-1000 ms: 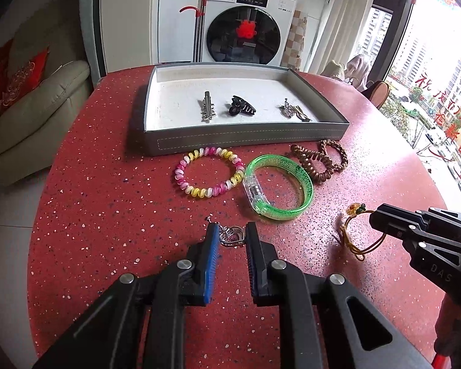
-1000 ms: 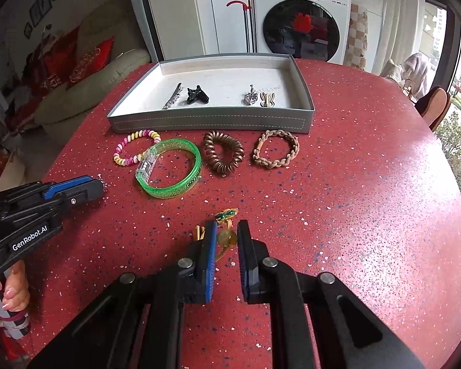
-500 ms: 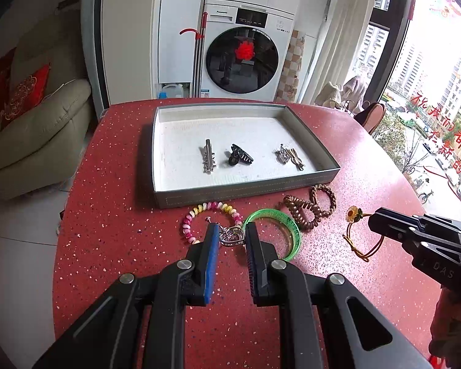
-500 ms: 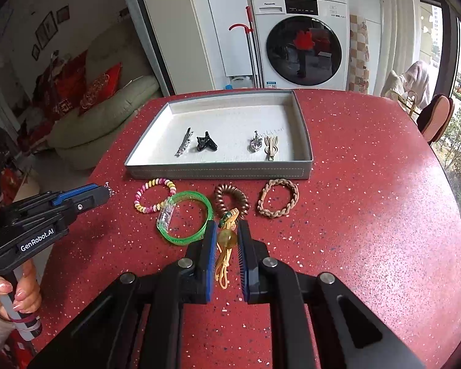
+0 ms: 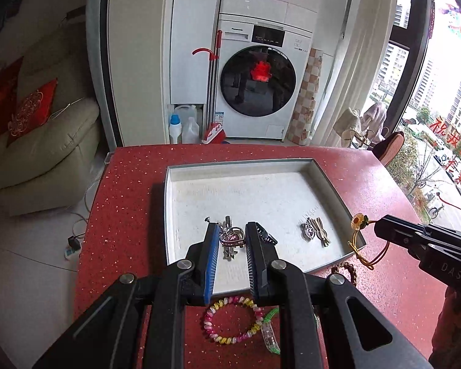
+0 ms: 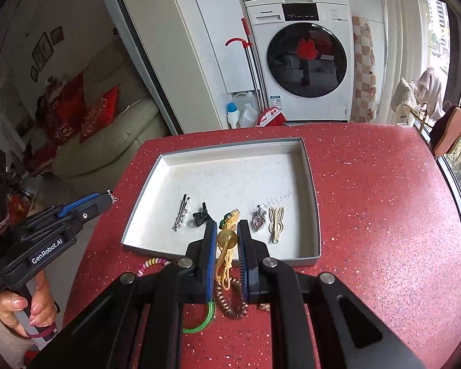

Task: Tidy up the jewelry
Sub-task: 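Carry the pendant into the tray with the left tool while the right tool releases the yellow bracelet there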

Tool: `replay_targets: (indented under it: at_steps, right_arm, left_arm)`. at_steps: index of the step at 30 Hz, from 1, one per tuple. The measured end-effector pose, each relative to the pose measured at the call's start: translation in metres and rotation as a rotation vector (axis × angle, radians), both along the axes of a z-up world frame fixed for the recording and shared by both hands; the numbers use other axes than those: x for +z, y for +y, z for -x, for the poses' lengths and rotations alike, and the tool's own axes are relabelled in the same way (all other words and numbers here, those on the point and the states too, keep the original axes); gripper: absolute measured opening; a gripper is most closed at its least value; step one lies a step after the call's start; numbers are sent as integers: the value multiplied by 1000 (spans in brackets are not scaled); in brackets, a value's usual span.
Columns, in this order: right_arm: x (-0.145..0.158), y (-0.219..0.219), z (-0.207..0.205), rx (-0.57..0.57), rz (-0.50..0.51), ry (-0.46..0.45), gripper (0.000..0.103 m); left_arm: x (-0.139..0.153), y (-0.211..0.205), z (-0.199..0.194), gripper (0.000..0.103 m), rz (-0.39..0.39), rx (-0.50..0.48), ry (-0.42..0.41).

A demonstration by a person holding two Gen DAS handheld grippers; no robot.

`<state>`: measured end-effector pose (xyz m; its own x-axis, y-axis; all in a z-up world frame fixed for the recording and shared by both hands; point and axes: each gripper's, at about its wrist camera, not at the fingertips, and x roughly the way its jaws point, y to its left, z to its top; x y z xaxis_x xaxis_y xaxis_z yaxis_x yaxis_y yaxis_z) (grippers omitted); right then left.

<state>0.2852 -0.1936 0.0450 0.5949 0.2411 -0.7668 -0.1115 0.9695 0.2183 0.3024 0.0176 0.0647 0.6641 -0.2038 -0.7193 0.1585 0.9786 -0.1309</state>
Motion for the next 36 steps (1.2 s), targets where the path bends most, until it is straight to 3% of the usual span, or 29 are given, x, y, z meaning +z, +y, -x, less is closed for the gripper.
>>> replay_targets:
  at_steps: [5,12,22,32,36]
  right_arm:
    - [-10,-2,-32,-30,14,-1,14]
    - [-39,-17,-62,-112,11,20,14]
    - [-87,-34,-68,-148,7,106,14]
    - [-102,-28,-64,-140,52,147,15]
    - [-101,-29,-61,-142,55,156,17]
  left_arm:
    - [-14,-4,-39,36,-19,35,8]
    - [-57,-13,-72,36,-31,61,64]
    - [-101,-31,-74,36,-112,29,82]
    - [-113,-44,-65,36,-210,17,58]
    - [-112,-44,-65,36,-200,22,66]
